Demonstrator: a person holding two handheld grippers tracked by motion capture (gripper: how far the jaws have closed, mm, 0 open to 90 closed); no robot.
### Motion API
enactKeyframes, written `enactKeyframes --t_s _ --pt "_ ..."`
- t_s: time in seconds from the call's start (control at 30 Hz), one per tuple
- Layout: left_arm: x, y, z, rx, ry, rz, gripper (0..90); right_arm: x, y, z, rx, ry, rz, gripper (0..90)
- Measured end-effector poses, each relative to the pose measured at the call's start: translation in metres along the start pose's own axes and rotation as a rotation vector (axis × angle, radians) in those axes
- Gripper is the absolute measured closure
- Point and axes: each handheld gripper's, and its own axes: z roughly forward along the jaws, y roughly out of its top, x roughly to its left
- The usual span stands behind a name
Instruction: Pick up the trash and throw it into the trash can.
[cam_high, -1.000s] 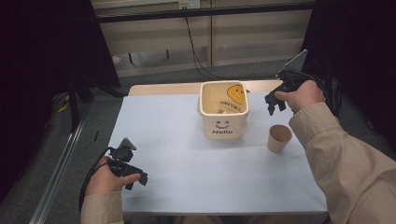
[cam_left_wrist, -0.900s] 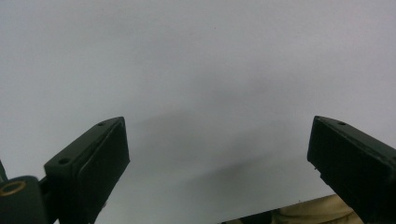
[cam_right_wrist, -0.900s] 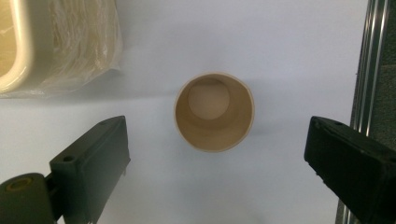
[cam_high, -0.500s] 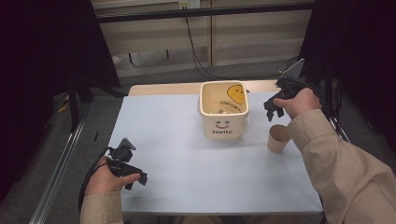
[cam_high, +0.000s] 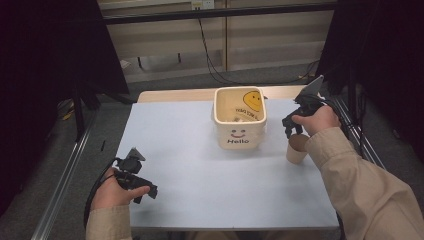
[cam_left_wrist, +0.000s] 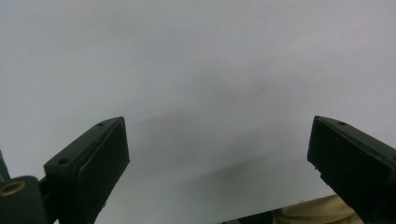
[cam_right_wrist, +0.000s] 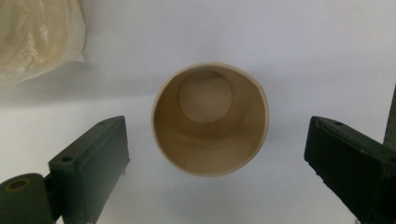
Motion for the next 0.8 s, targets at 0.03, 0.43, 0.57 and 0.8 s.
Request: enactKeyframes --t_s 0.03,0.43,0.57,0.8 --pt "-0.001 0.0 0.0 0.0 -0.006 -0.002 5.3 0.0 0.0 0.002 -0.003 -0.002 -0.003 6.1" --pt "0.002 0.0 -0.001 -0.004 0.009 0.005 5.3 0.001 -0.001 0.024 0.002 -0.013 0.016 9.1" --pt "0.002 0.0 0.0 -0.006 0.006 0.002 5.3 0.004 -0.002 0.033 0.012 -0.026 0.006 13.5" --pt "0.001 0.0 0.0 -0.007 -0.001 -0.003 5.3 0.005 -0.003 0.037 0.03 -0.025 0.009 20.4"
